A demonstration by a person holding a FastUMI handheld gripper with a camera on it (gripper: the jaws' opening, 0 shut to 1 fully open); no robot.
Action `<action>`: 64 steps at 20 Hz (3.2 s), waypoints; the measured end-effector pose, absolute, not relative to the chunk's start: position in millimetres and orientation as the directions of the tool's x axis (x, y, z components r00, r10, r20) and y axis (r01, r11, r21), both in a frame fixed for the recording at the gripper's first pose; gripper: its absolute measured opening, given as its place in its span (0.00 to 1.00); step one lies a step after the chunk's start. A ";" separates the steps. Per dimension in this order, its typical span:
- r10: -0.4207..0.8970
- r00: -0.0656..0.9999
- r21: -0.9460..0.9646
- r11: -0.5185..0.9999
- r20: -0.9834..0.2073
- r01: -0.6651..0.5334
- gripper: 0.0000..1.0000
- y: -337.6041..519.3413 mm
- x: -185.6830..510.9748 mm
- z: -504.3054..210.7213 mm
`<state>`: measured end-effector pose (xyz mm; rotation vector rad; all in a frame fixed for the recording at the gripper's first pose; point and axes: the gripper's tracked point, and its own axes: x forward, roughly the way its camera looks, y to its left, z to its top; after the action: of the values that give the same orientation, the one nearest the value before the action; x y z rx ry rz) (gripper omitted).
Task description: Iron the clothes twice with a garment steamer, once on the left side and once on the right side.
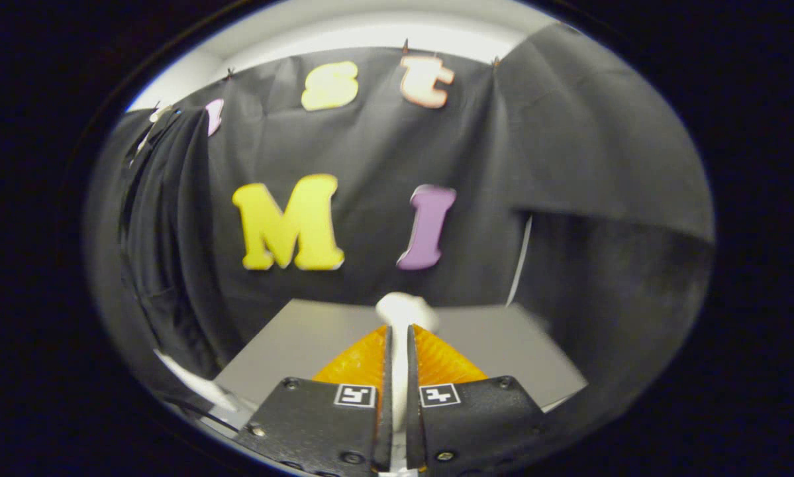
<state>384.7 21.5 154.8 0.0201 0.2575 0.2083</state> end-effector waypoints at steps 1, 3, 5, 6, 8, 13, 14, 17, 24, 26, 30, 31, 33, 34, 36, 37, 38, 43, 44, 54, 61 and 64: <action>0.226 0.929 0.071 0.974 -0.292 -0.215 0.21 27.6 385.3 137.4; 0.162 0.940 -0.003 0.985 -0.300 -0.171 0.41 13.5 404.7 115.1; 0.144 0.947 0.005 0.989 -0.288 -0.149 0.57 13.6 406.1 109.4; 0.141 0.948 0.017 0.990 -0.286 -0.143 0.64 13.1 406.6 107.4; 0.102 0.952 0.025 0.995 -0.287 -0.099 0.78 -2.3 409.3 104.4; 0.089 0.940 0.078 0.995 -0.330 -0.067 0.78 -10.0 426.5 88.5; 0.095 0.939 0.084 0.994 -0.331 -0.071 0.78 -8.5 428.4 86.7; 0.107 0.928 0.104 0.992 -0.356 -0.075 0.78 -3.0 437.9 79.2; 0.097 0.915 0.157 0.987 -0.391 -0.037 0.65 -6.0 450.4 71.8; 0.137 0.911 0.173 0.982 -0.388 -0.074 0.52 2.3 450.3 71.5; 0.154 0.921 0.136 0.984 -0.357 -0.112 0.32 8.3 447.4 78.7; 0.158 0.924 0.138 0.984 -0.349 -0.116 0.31 9.3 444.3 80.5; 0.179 0.925 0.169 0.977 -0.335 -0.128 0.30 11.2 438.0 86.1; 0.180 0.929 0.170 0.977 -0.323 -0.130 0.30 11.3 434.3 90.1; 0.179 0.938 0.160 0.978 -0.297 -0.136 0.29 15.7 425.9 100.5; 0.190 0.941 0.168 0.975 -0.281 -0.147 0.29 20.1 419.8 108.8; 0.202 0.943 0.176 0.972 -0.265 -0.158 0.29 25.2 413.8 116.7; 0.247 0.954 0.166 0.961 -0.170 -0.219 0.29 60.4 378.9 163.3; 0.257 0.955 0.158 0.959 -0.146 -0.234 0.29 70.0 371.6 173.8; 0.368 0.929 0.083 0.925 0.041 -0.371 0.29 195.4 292.4 264.1; 0.428 0.896 0.000 0.902 0.114 -0.431 0.29 294.3 249.5 297.7; 0.433 0.892 -0.041 0.901 0.131 -0.431 0.29 331.3 241.6 306.2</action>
<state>241.6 331.3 306.2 -0.0107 -0.1380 0.4484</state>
